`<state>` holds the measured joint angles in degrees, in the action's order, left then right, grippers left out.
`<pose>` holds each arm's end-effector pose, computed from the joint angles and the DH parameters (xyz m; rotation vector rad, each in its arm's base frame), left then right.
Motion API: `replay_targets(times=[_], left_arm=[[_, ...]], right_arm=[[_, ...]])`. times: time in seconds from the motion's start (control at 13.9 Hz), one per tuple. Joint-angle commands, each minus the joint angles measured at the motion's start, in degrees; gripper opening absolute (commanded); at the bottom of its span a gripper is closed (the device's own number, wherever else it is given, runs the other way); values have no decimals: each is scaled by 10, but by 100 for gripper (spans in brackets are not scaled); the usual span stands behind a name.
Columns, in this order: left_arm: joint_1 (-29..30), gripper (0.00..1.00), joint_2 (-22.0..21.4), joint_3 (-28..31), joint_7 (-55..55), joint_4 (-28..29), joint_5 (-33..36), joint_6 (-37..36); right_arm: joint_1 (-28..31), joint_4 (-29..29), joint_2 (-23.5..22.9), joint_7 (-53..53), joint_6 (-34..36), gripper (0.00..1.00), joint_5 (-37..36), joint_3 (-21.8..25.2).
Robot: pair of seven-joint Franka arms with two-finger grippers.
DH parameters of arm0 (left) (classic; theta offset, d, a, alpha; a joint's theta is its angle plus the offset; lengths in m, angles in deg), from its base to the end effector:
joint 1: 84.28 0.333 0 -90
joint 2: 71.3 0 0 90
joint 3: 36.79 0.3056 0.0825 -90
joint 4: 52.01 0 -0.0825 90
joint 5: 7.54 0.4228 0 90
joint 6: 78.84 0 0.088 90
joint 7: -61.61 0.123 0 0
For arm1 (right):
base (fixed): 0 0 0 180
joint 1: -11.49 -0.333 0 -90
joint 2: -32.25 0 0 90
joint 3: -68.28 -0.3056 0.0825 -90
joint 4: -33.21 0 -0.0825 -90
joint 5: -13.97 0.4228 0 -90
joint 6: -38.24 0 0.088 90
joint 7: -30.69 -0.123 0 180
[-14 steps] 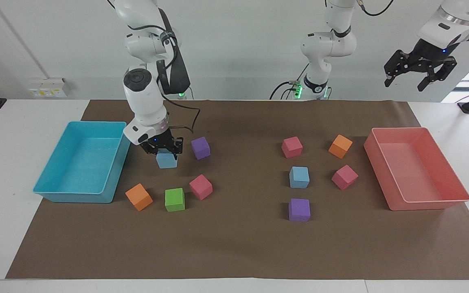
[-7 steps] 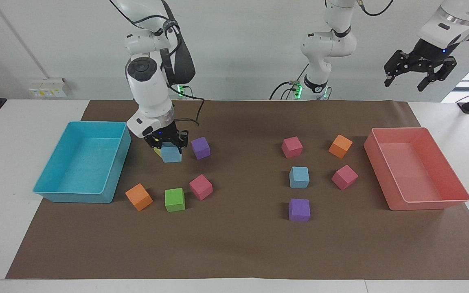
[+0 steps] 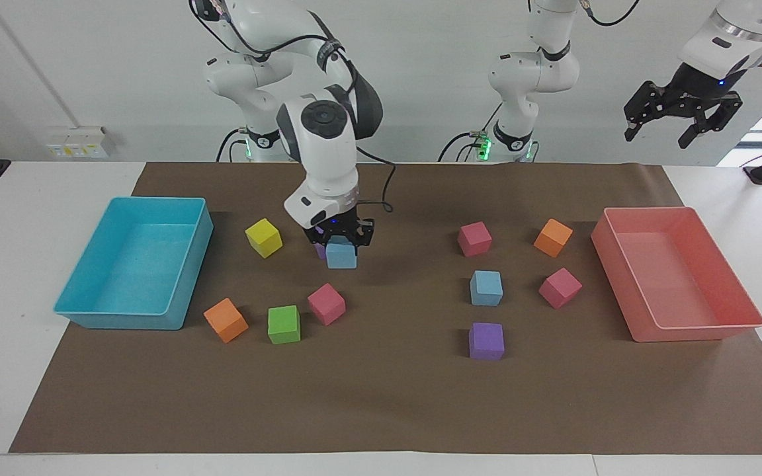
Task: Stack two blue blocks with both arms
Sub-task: 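Carry the light-blue cube to the table center and release it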
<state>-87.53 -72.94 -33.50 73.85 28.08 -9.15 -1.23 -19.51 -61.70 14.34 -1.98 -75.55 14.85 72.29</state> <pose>0.5576 -0.0030 0.6821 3.0924 -0.3397 -0.0179 0.6075 0.3147 0.3895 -3.1350 0.1594 -0.0299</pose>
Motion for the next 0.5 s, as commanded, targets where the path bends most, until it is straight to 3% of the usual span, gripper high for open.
replay_targets(times=[0.0,0.22,0.43], left_arm=[[6,100,-6,-3,-5,-2,-5,-11],[5,100,-6,-3,-5,-2,-4,-11],[6,100,-6,-3,-5,-2,-5,-11]], right_arm=[[-32,70,-69,-67,9,0,-4,1],[-58,125,-124,-117,5,0,-4,1],[-76,125,-139,-133,-19,0,-1,0]])
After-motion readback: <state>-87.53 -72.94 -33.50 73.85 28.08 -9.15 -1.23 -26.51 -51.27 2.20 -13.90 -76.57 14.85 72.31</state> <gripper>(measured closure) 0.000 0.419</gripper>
